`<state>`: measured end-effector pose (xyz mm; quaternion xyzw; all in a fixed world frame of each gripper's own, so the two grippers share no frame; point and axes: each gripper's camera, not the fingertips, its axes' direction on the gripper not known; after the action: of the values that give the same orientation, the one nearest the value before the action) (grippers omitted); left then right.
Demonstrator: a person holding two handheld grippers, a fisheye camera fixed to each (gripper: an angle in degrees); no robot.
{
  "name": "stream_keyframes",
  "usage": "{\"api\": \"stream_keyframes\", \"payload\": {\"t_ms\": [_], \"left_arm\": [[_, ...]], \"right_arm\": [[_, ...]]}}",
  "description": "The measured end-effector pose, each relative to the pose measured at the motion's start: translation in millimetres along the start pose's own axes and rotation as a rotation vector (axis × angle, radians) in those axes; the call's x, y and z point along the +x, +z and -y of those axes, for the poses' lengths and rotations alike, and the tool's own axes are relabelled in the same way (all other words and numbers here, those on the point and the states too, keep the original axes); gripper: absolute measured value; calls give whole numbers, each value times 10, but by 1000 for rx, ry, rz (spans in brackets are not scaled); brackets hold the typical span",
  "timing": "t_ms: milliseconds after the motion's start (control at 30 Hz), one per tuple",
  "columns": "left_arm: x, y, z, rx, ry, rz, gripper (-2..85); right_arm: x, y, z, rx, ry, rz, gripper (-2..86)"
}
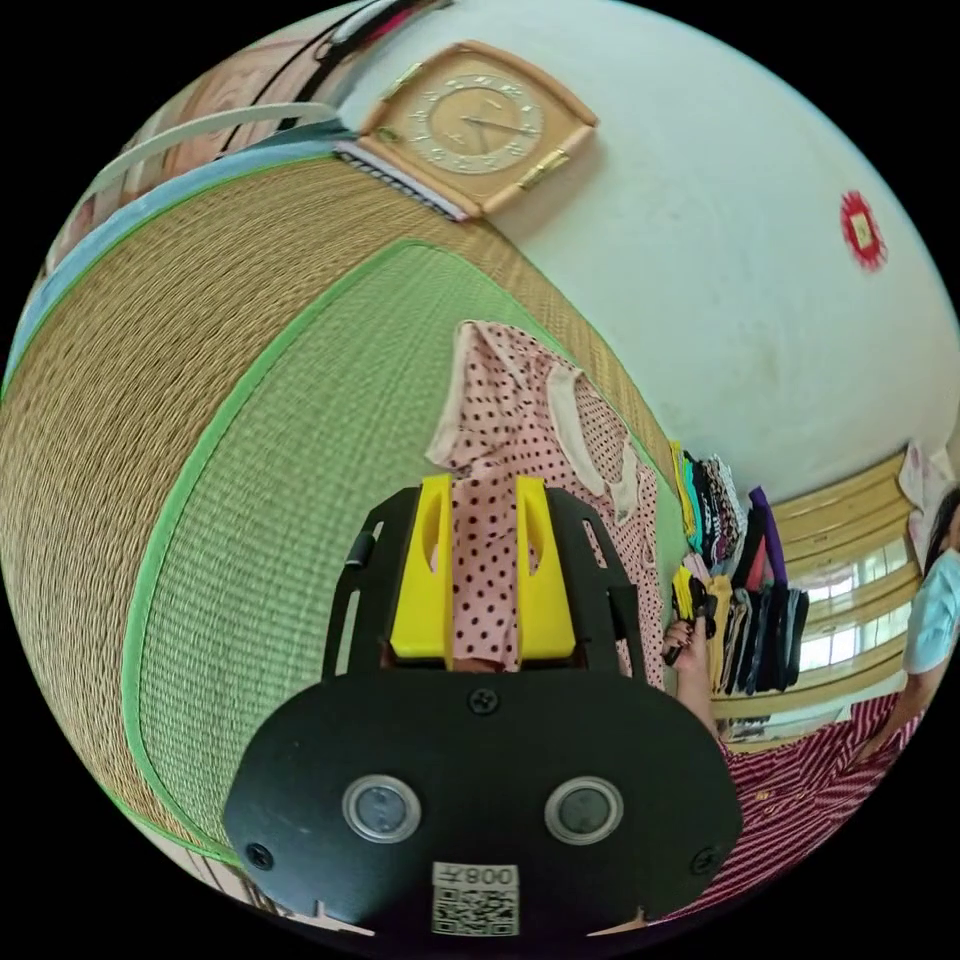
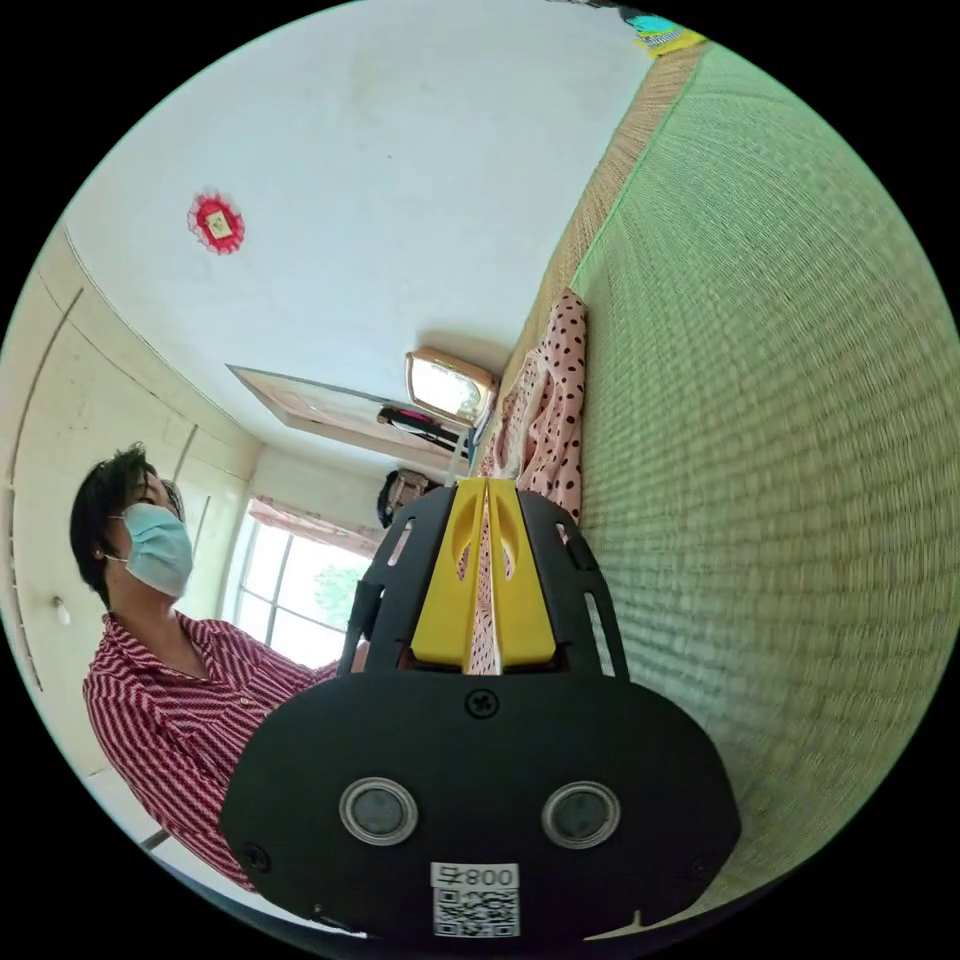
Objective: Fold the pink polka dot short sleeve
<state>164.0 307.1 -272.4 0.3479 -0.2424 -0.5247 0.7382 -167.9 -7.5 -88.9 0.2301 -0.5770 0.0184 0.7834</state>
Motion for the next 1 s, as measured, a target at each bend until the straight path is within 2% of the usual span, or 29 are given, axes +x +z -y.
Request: {"api": "stream_keyframes", "payload": {"t_ms": [100,200,267,467,600,767,1000], "left_arm": [[-285,228,27,-8,-26,-10,111],[-512,403,35,14,-34,-65,110],[-638,497,43,28,-41,-95,107],[-946,879,29,17,-8,-138,60],[-1114,1038,-56,48,29,-111,27],[-1396,1201,-96,57,1,-187,15],[-1572,1394,-133,44,28,-184,11]], "right_arm": [[-608,394,262,-66,-72,-88,8],[-1285,1234,618,-230,-180,-193,22],[-1767,2070,892,-374,-264,-268,36],[-2768,4177,1353,-618,-485,-389,55],[-3234,5220,1489,-703,-585,-506,62],[-3755,6478,1478,-786,-735,-678,67],[-3973,7374,1234,-850,-866,-914,71]]}}
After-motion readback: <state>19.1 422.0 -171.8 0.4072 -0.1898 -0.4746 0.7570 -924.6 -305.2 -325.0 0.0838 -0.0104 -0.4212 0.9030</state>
